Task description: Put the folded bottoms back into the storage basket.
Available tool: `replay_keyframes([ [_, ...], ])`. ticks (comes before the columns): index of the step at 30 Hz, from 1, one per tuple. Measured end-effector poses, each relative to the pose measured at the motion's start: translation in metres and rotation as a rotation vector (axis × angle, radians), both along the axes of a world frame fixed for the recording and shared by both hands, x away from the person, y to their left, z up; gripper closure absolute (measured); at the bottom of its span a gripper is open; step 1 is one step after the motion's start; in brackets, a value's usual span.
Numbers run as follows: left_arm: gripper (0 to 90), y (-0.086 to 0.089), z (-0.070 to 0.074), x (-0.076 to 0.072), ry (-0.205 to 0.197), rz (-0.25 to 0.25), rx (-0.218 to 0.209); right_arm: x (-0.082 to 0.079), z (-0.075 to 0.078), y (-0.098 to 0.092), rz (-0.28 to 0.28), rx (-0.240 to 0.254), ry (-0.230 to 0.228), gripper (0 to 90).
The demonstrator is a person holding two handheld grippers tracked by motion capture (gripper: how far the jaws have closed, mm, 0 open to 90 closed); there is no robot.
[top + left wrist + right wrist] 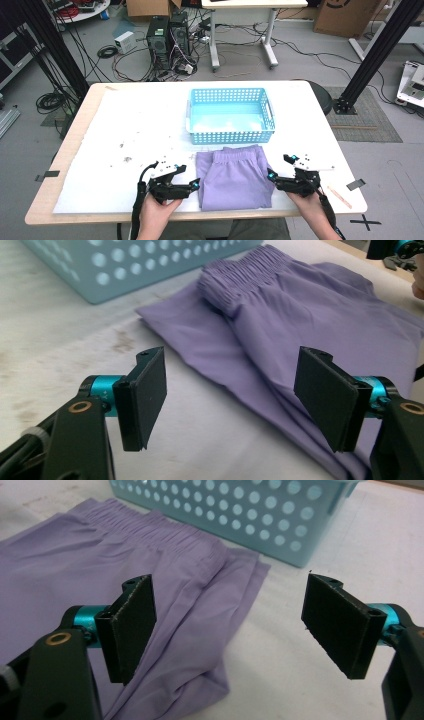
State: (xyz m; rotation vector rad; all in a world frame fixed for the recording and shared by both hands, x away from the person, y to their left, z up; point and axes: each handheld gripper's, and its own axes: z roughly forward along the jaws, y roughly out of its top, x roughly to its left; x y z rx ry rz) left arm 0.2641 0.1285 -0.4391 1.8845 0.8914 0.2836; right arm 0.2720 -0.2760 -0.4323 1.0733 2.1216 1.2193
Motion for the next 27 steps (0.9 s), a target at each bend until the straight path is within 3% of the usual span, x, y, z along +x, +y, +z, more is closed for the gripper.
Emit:
replay_keyframes([
  [6, 29.5, -0.017, -0.005, -0.004, 0.064, 0.017, 0.028, -0.011, -0.005, 0.014, 0.019, -0.02, 0.038, 22.1],
  [8, 29.7, -0.02, -0.006, -0.004, 0.064, 0.023, 0.037, -0.014, -0.006, 0.02, 0.031, -0.037, 0.036, 22.1],
  [14, 29.7, -0.027, -0.009, -0.002, 0.074, 0.032, 0.089, -0.014, -0.011, 0.033, 0.005, -0.138, 0.05, 22.1],
  [19, 31.4, -0.029, -0.01, 0.001, 0.104, 0.041, 0.134, -0.007, -0.015, 0.03, -0.04, -0.158, 0.149, 22.1],
  [22, 31.4, -0.029, -0.01, 0.002, 0.12, 0.042, 0.118, -0.004, -0.017, 0.031, -0.039, -0.174, 0.204, 22.4],
  [27, 30.2, -0.031, -0.01, 0.002, 0.129, 0.052, 0.125, -0.001, -0.017, 0.029, -0.022, -0.157, 0.231, 26.5],
])
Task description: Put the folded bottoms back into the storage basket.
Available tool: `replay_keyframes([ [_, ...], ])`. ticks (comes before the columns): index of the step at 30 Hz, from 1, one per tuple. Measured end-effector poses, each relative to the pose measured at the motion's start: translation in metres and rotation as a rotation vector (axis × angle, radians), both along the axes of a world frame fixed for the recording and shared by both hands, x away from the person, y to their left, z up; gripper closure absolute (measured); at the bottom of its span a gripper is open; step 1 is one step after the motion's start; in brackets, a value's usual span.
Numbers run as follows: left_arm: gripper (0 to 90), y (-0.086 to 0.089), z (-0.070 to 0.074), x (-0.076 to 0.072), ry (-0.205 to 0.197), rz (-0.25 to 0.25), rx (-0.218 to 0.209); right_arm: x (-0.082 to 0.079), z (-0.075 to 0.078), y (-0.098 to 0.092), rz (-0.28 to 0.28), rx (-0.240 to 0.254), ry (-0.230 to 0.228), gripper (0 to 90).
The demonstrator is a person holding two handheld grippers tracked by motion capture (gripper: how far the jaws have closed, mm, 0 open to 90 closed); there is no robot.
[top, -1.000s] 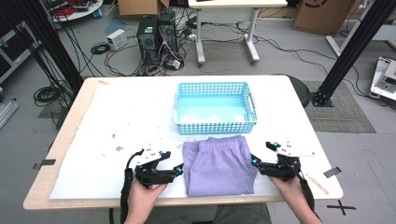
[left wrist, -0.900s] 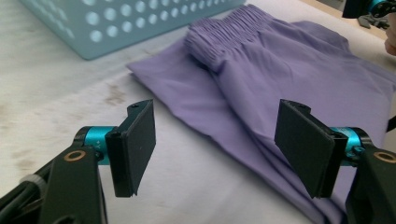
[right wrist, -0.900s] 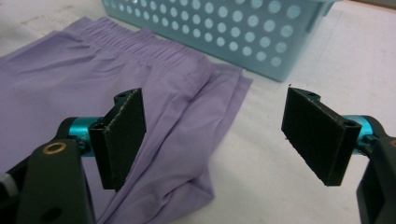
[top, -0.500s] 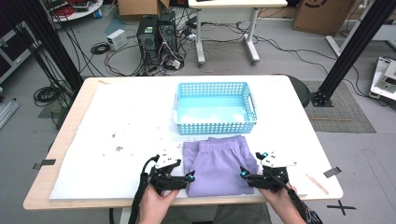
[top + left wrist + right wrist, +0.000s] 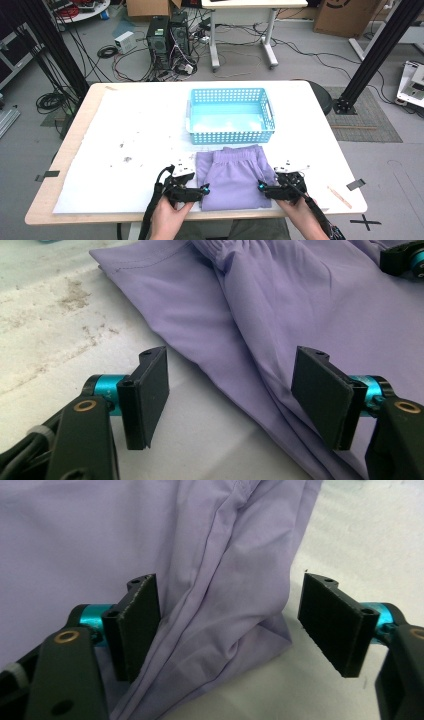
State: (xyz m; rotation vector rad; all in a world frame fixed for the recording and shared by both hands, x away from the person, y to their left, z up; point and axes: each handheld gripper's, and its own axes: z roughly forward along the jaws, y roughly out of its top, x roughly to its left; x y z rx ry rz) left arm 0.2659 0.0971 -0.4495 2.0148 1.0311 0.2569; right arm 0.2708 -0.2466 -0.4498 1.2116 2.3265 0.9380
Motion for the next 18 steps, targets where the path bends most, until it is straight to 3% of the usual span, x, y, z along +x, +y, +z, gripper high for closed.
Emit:
replay_keyframes([
  [5, 30.0, -0.005, -0.001, 0.001, 0.026, 0.016, -0.043, 0.0, 0.0, 0.0, 0.019, 0.033, 0.024, 33.3],
  [9, 30.7, -0.013, -0.001, 0.004, 0.03, 0.002, -0.051, 0.0, 0.001, 0.001, 0.017, 0.04, 0.024, 36.3],
  [18, 47.1, -0.026, -0.001, 0.01, 0.021, -0.021, -0.049, 0.0, 0.002, 0.008, 0.02, 0.054, 0.029, 49.8],
])
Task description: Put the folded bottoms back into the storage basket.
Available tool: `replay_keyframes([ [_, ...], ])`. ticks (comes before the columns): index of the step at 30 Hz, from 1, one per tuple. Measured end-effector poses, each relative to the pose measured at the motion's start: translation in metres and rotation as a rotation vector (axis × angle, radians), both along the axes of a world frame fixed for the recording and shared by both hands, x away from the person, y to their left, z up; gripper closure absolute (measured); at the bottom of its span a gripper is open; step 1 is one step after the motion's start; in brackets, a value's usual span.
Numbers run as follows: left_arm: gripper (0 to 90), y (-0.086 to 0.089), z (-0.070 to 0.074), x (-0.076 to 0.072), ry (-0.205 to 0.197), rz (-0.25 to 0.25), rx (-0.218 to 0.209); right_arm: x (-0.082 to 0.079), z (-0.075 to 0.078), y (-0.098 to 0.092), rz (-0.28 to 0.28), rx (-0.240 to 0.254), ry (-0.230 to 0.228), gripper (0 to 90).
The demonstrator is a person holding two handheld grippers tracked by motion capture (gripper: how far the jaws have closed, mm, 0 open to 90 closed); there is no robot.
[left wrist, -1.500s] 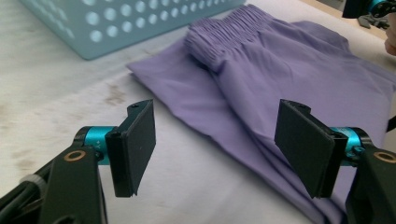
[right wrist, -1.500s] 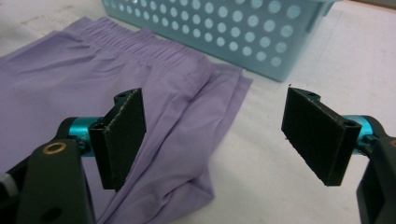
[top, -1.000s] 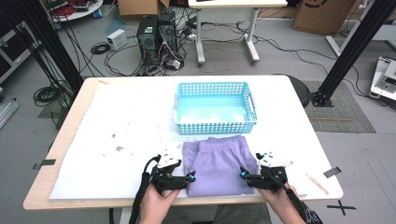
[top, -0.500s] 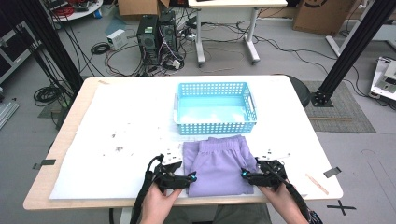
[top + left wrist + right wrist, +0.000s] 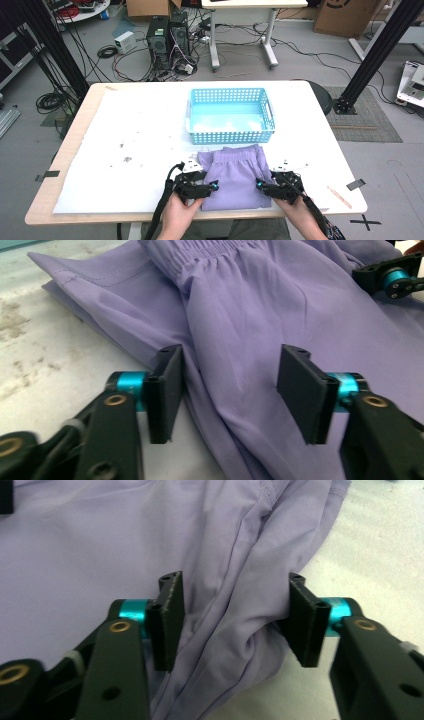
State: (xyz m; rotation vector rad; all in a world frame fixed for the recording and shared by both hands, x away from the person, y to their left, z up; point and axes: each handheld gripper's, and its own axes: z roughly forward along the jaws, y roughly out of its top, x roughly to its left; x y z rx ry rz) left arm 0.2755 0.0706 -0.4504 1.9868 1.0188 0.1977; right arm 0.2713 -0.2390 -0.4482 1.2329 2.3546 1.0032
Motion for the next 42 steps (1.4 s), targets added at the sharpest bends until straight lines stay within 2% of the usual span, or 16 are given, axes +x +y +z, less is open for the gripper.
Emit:
replay_keyframes([
  [4, 52.6, -0.003, 0.001, 0.0, -0.011, -0.001, 0.028, 0.002, 0.0, 0.001, 0.006, 0.013, 0.008, 59.3],
  [5, 53.5, -0.005, 0.0, 0.0, -0.009, 0.002, 0.018, 0.002, 0.001, 0.002, 0.01, 0.019, 0.014, 62.3],
  [11, 67.3, -0.004, 0.0, 0.006, 0.004, -0.02, 0.02, 0.006, 0.001, 0.006, 0.037, 0.039, 0.033, 77.1],
  [15, 77.7, -0.004, 0.0, 0.011, 0.015, -0.037, 0.013, 0.007, 0.001, 0.01, 0.06, 0.041, 0.034, 82.3],
  [20, 82.6, 0.0, 0.0, 0.018, 0.038, -0.09, -0.013, 0.008, 0.002, 0.009, 0.083, 0.051, 0.029, 84.0],
  [24, 83.5, 0.002, 0.003, 0.019, 0.014, -0.125, -0.02, 0.007, 0.005, 0.006, 0.091, 0.073, 0.011, 84.4],
  [28, 83.7, 0.006, 0.011, 0.017, -0.017, -0.122, -0.068, 0.004, 0.011, 0.003, 0.093, 0.105, -0.018, 84.6],
  [32, 83.8, 0.009, 0.018, 0.014, -0.038, -0.121, -0.087, 0.001, 0.019, 0.002, 0.102, 0.118, -0.047, 84.7],
  [36, 83.9, 0.008, 0.027, 0.01, -0.067, -0.139, -0.097, -0.002, 0.027, 0.002, 0.115, 0.122, -0.082, 84.8],
  [42, 83.9, 0.01, 0.043, 0.006, -0.104, -0.154, -0.106, -0.005, 0.041, -0.002, 0.12, 0.145, -0.112, 84.8],
])
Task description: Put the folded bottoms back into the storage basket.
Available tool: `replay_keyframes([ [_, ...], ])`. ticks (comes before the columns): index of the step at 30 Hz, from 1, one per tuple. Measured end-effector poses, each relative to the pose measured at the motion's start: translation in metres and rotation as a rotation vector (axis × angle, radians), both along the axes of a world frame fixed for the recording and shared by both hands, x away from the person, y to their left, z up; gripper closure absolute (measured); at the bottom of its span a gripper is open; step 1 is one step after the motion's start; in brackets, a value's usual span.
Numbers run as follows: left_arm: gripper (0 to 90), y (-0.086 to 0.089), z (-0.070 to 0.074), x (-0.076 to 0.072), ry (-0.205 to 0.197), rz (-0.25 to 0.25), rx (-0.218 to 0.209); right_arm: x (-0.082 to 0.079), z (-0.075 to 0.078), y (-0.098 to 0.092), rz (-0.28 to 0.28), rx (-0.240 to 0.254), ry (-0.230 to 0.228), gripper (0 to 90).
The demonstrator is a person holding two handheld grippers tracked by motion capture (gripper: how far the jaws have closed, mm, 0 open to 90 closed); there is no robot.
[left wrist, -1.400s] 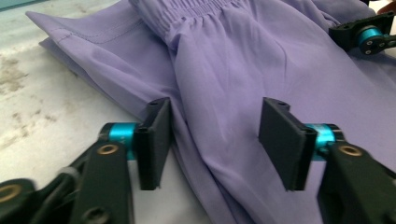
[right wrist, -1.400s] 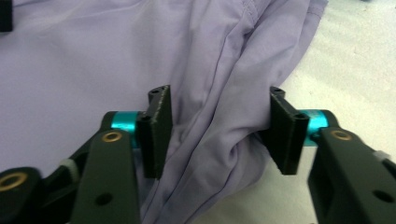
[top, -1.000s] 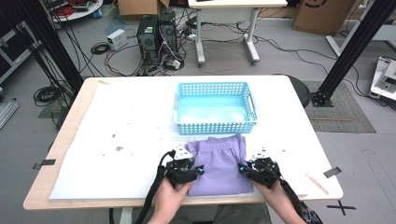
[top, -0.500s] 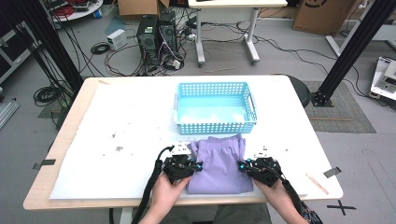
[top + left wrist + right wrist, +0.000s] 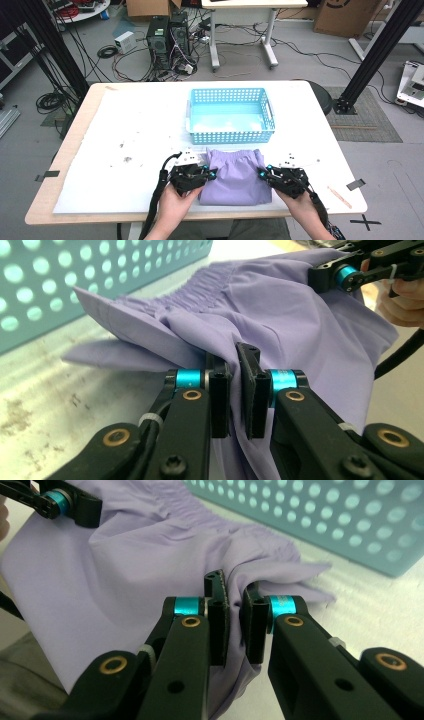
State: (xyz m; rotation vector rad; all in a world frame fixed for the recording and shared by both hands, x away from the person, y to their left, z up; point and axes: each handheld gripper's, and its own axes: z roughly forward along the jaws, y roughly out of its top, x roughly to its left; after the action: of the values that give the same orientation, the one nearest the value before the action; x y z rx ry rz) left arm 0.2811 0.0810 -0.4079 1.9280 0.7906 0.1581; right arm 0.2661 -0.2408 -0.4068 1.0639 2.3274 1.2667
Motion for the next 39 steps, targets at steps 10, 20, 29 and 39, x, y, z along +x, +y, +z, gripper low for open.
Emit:
replay_keyframes([
  [10, 84.0, 0.005, 0.031, 0.003, -0.058, -0.003, -0.009, 0.0, 0.031, 0.0, 0.015, 0.033, -0.073, 84.8],
  [20, 84.0, 0.006, 0.076, 0.021, -0.13, 0.005, -0.011, 0.019, 0.073, -0.001, 0.019, 0.062, -0.145, 84.8],
  [29, 84.0, 0.006, 0.102, 0.06, -0.197, 0.045, 0.027, 0.064, 0.097, 0.005, -0.004, 0.046, -0.183, 84.8],
  [39, 84.0, 0.0, 0.099, 0.115, -0.205, 0.099, 0.068, 0.126, 0.096, 0.013, -0.044, 0.006, -0.167, 84.8],
])
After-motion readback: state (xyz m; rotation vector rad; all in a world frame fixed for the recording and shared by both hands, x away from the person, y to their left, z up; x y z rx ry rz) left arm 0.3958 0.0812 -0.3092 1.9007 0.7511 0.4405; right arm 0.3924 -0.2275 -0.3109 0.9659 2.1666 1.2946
